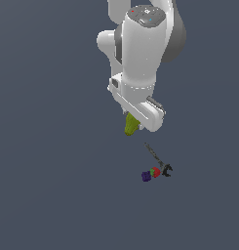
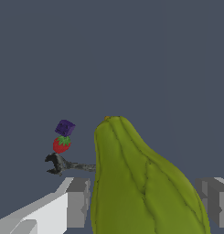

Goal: Pick up a designated object from a clutter of objects.

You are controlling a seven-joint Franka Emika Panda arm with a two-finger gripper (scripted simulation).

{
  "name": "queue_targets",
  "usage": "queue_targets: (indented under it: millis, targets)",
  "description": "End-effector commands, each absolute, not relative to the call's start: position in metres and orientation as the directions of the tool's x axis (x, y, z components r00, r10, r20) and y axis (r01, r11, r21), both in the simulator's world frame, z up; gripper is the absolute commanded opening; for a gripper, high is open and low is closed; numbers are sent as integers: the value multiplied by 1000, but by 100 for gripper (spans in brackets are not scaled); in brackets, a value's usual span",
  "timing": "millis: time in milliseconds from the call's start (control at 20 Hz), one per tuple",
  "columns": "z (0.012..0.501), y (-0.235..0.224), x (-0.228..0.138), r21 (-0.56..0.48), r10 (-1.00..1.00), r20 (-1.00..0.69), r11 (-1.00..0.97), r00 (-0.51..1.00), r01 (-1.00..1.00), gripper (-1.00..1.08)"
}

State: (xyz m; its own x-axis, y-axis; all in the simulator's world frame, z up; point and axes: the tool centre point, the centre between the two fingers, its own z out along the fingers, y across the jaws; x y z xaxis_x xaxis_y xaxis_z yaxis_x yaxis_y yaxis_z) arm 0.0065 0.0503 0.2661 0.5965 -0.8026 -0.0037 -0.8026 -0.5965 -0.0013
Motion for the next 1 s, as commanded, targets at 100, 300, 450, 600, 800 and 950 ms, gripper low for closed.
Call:
queue_targets:
  millis: [100, 300, 450, 600, 800, 950]
  targets:
    - [311, 12, 11, -3, -802, -3, -597, 597, -802, -100]
    - [350, -22, 16, -2, -803, -3, -596, 596, -803, -100]
    - [375, -44, 20, -1, -803, -2, -596, 596, -803, -100]
    - [395, -62, 23, -1, -803, -1, -596, 596, -803, -100]
    - [415, -79, 27, 0, -803, 0, -596, 596, -803, -100]
    - [425, -87, 29, 0, -803, 0, -596, 596, -803, -100]
